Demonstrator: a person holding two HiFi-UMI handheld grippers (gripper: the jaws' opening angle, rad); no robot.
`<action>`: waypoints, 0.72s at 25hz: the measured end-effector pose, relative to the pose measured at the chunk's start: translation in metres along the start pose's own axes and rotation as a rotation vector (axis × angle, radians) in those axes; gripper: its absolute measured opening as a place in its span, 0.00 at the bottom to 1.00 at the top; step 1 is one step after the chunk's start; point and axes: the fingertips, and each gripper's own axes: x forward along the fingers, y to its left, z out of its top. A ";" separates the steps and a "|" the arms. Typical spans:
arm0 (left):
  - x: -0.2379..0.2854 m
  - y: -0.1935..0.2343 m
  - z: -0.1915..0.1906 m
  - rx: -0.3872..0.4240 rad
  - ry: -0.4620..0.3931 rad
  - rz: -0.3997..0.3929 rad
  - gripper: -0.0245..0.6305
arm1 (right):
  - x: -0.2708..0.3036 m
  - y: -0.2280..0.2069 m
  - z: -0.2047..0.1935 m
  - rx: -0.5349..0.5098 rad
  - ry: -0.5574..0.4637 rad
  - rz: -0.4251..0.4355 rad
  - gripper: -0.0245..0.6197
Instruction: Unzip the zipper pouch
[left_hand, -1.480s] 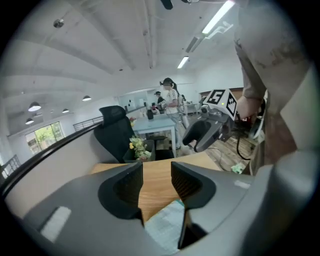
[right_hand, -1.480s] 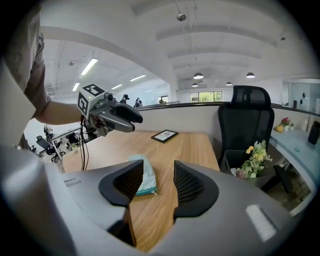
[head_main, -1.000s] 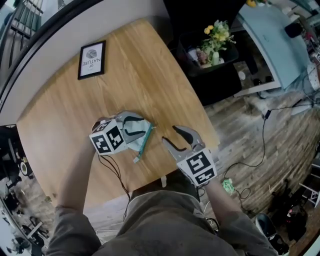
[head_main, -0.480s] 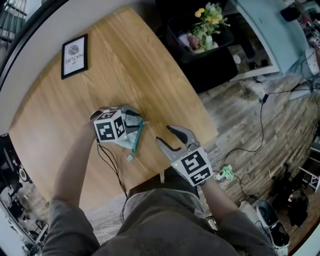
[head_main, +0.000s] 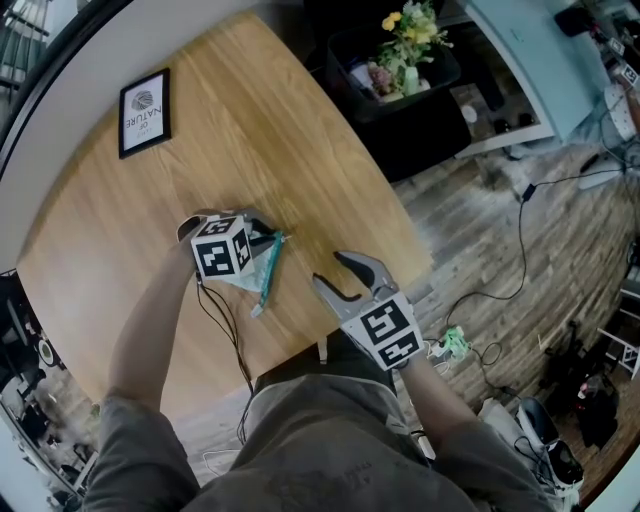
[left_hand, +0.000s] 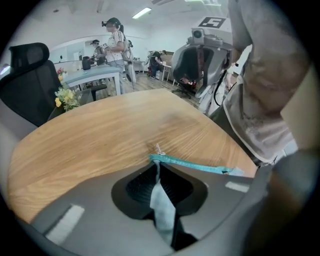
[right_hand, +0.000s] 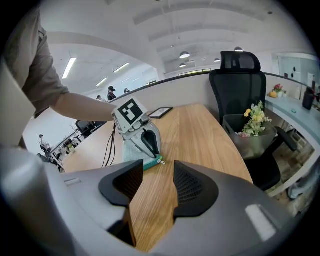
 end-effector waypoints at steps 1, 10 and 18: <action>-0.002 0.001 0.000 -0.017 -0.008 0.019 0.08 | -0.001 0.000 0.002 0.001 -0.003 -0.002 0.35; -0.089 0.023 0.018 -0.246 -0.254 0.406 0.06 | -0.037 0.014 0.061 -0.008 -0.155 0.021 0.35; -0.226 -0.006 0.061 -0.370 -0.557 0.731 0.06 | -0.089 0.048 0.130 -0.130 -0.307 0.029 0.35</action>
